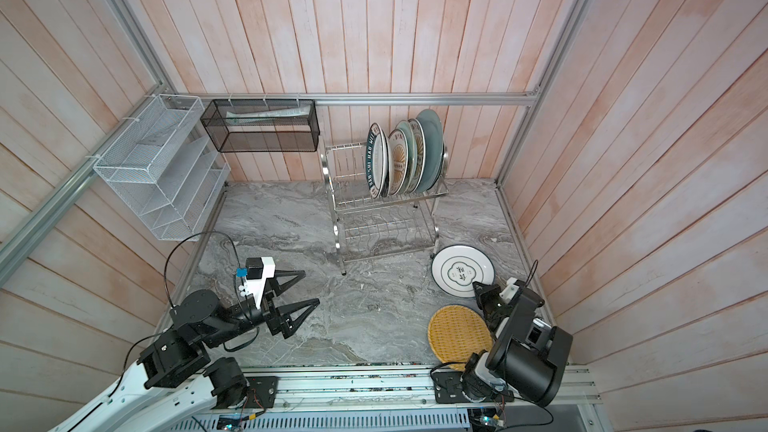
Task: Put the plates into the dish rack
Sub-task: 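Grasp the clover-center plate's rim with the right gripper and tilt it up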
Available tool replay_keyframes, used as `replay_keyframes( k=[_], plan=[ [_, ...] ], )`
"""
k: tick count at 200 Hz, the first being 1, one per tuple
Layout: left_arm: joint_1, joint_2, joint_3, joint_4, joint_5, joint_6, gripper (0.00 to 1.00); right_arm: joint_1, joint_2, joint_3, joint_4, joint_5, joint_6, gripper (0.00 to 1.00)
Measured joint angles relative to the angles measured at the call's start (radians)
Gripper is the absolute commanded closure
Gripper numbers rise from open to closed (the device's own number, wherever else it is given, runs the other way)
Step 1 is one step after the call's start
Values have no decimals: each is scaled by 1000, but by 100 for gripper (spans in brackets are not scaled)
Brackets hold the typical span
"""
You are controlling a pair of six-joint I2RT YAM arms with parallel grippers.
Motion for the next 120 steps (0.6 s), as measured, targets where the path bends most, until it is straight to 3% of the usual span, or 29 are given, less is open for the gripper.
replay_keyframes(
  k=[66,120],
  plan=[
    [0,-22,-53,44,-75,-7,0,3,-228,79,-256,31,-8,100],
    [0,-40,-141,198,-92,-22,0,11,-431,178,-496,55,0,100]
  ],
)
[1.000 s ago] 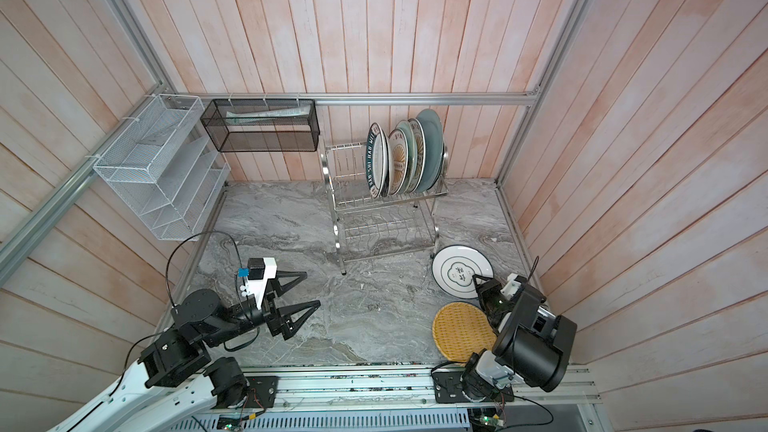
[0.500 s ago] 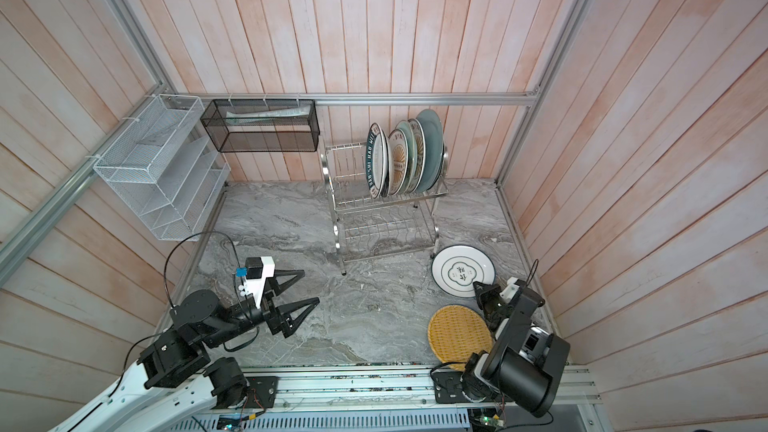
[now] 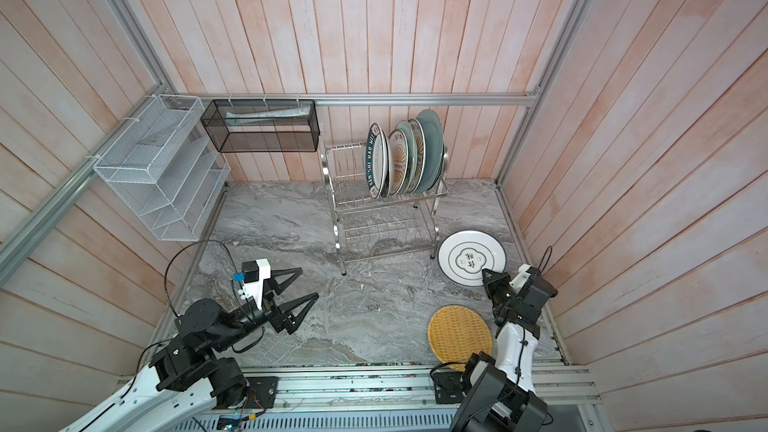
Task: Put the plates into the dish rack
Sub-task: 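Grasp the clover-center plate's rim with the right gripper and tilt it up, then reach the left gripper toward the raised plate's upper rim, then close the left gripper on the plate's upper rim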
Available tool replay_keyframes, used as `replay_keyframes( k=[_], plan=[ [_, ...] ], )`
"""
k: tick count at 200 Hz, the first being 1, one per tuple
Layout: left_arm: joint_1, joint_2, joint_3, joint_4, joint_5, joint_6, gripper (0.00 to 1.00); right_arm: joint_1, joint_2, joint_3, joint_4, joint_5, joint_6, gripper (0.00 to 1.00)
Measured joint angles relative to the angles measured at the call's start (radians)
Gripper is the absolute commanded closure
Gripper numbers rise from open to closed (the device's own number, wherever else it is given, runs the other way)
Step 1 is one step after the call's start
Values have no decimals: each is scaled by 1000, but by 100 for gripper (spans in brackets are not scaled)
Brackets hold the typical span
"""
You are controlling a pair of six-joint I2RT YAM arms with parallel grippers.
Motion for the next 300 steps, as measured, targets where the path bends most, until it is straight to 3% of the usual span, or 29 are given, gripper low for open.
replay_keyframes(
  k=[69,145,175,210,270,282,300],
  plan=[
    [-9,281,0,227,67,-42,0,154,-86,181,-291,72,12,100],
    [-154,629,204,258,82,58,11,372,-114,323,-526,226,106,100],
    [-208,772,348,199,52,171,12,429,-143,355,-582,280,153,100],
    [-329,956,517,134,-74,395,13,472,-149,364,-628,310,191,100],
    [-380,1197,599,145,-272,703,24,551,-154,368,-650,332,237,100],
    [-382,1224,608,147,-290,748,29,566,-160,368,-650,336,244,100],
    [-385,1266,647,147,-315,807,45,590,-171,368,-650,345,260,100]
  ],
)
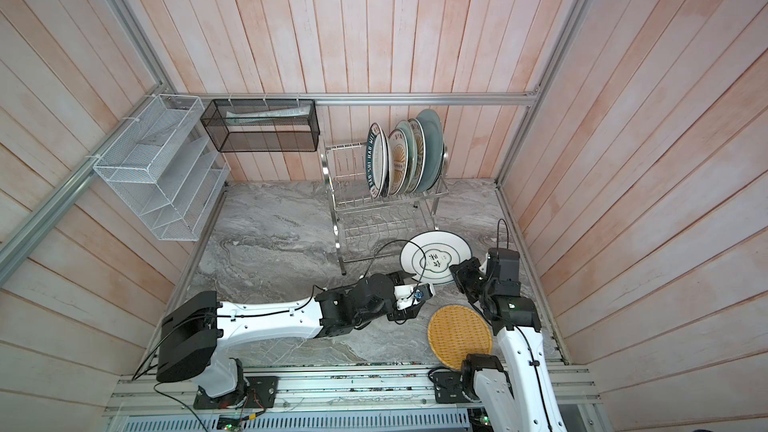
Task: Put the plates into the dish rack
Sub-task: 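Close the left gripper on the plate's upper rim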
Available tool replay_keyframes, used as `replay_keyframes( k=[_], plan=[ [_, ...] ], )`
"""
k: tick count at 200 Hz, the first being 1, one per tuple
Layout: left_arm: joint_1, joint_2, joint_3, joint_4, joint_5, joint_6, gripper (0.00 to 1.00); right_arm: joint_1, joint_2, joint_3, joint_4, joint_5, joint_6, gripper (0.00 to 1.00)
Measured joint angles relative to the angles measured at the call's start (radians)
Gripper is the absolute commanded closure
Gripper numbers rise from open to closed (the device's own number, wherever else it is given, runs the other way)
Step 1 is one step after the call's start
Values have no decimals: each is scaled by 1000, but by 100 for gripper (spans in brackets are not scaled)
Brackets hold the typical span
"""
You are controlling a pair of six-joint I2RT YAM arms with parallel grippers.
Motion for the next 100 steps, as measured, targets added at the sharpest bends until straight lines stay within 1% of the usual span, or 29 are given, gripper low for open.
replay_keyframes(
  k=[5,9,54,100],
  plan=[
    [0,9,12,2,-5,3,49,5,-3,0,0,1,2,100],
    [-2,16,22,4,-6,14,50,8,-5,0,0,2,4,100],
    [-23,94,109,40,-82,99,52,26,-14,0,0,4,21,100],
    [-51,161,144,51,-150,157,56,32,-34,0,-10,8,24,100]
  ],
)
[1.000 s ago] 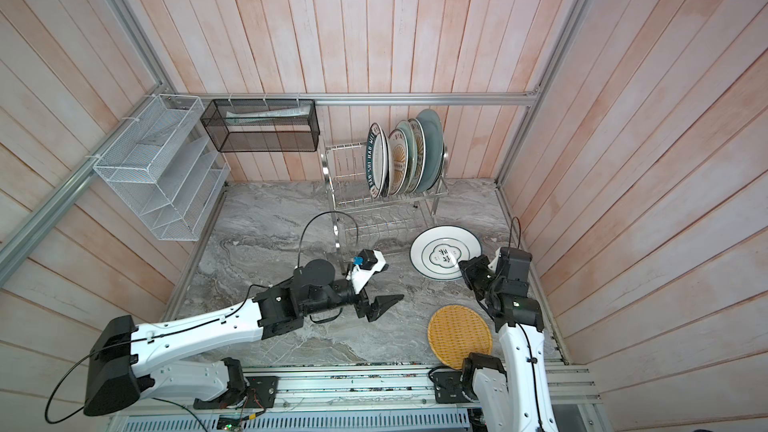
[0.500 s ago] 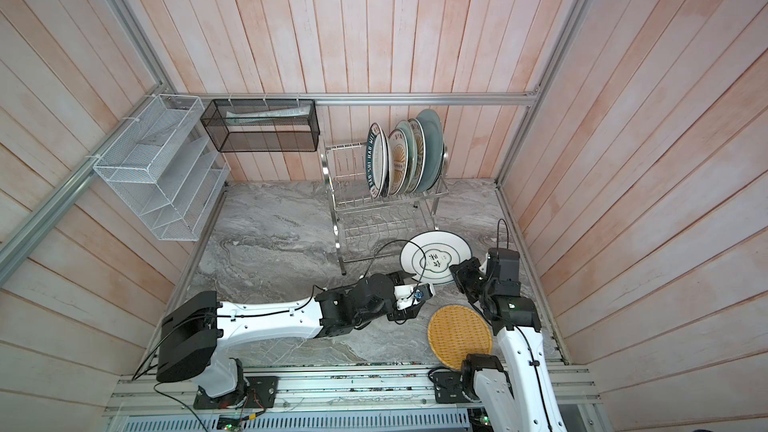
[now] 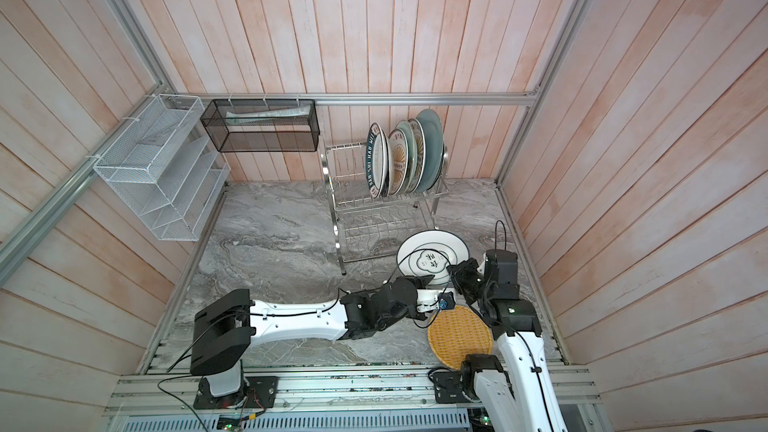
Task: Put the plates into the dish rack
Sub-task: 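Close the left gripper on the plate's upper rim, then lift the plate with the left gripper while the right releases and withdraws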
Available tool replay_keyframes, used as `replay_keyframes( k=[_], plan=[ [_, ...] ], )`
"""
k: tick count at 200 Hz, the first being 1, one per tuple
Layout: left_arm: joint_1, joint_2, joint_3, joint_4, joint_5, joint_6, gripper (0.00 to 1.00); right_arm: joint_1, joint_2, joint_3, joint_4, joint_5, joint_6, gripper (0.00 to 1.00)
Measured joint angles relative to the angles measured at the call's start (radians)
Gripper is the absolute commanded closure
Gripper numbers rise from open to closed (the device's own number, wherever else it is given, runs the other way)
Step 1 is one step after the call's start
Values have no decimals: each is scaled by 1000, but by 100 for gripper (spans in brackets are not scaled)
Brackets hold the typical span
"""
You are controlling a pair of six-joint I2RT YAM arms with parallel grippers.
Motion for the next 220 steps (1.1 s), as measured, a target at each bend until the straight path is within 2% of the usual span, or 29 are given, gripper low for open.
replay_keyframes(
  k=[35,59,86,136,163,187,220],
  plan=[
    [0,32,36,1,-33,10,62,1,-26,0,-19,0,3,100],
    [0,42,54,-1,-45,8,72,1,-34,0,-28,0,5,100],
    [0,45,66,-3,-63,13,76,2,-36,0,-27,0,10,100],
    [-18,53,72,-47,-67,70,100,9,-37,-1,-66,13,-10,100],
    [-21,53,77,-63,-70,71,100,17,-37,-1,-67,19,-3,100],
    [-24,47,76,-73,-76,54,100,22,-37,-2,-64,14,6,71],
    [-22,-22,2,-96,-51,-43,100,26,-51,-2,15,-2,7,45]
  ],
)
